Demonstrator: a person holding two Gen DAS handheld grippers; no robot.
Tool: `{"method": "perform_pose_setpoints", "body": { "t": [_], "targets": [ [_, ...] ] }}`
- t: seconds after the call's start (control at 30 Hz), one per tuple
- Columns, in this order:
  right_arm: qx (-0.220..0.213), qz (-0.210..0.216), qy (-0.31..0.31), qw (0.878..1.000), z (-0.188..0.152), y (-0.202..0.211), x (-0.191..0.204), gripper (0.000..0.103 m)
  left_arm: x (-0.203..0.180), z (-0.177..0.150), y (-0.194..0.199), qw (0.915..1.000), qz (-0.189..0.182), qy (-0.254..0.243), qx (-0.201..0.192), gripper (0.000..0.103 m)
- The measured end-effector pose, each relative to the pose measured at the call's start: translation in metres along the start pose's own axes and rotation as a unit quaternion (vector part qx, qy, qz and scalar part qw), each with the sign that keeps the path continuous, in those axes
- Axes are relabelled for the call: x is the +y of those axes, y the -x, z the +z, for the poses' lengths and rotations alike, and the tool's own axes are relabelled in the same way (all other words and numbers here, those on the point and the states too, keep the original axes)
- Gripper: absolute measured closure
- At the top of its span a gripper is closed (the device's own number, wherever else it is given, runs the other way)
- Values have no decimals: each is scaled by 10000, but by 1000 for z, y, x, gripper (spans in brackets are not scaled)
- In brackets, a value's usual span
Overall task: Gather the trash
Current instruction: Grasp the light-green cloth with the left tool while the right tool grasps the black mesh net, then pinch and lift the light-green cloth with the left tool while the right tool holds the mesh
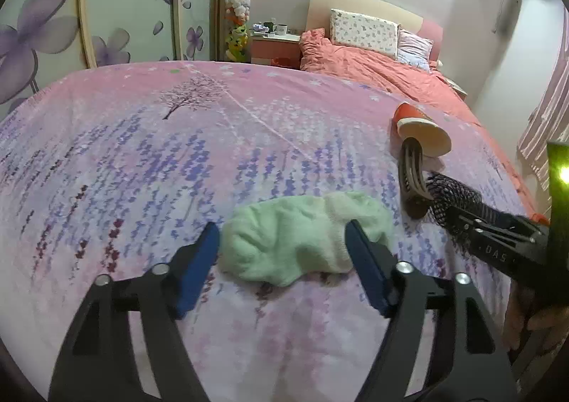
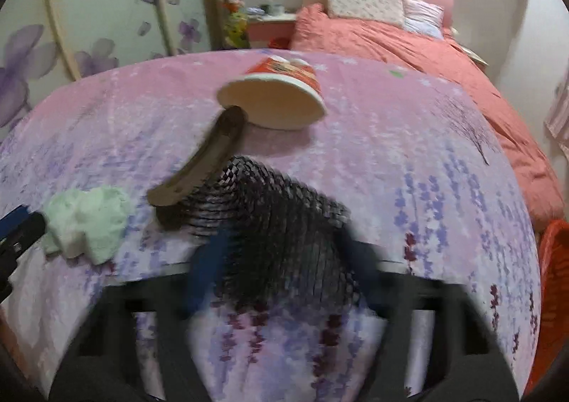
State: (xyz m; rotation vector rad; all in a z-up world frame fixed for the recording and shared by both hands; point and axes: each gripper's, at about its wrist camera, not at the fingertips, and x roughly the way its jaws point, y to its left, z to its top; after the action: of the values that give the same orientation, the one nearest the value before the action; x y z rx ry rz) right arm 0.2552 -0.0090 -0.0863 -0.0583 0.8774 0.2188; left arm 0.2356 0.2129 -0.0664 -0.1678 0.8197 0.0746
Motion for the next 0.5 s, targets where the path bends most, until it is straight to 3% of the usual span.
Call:
{"method": "perform_pose_setpoints", "body": {
  "t": [0.07,0.1,0.37,0.5],
  "targets": [
    [-19,108,62,9999,-4,4,1,93,-7,3,-4,10000,-24,-30,56,20],
    [-21,138,77,9999,-7,6,0,95,-11,3,-7,9999,-14,-64,76,18],
    [-136,-811,-283,9962,-34,31,-50,96,-37,2,-33,9986,133,-392,327,14],
    [-86,-652,-575,9962,-42,34,-69,96,-45,0,-44,9973,310,-499,449,14]
  ]
}}
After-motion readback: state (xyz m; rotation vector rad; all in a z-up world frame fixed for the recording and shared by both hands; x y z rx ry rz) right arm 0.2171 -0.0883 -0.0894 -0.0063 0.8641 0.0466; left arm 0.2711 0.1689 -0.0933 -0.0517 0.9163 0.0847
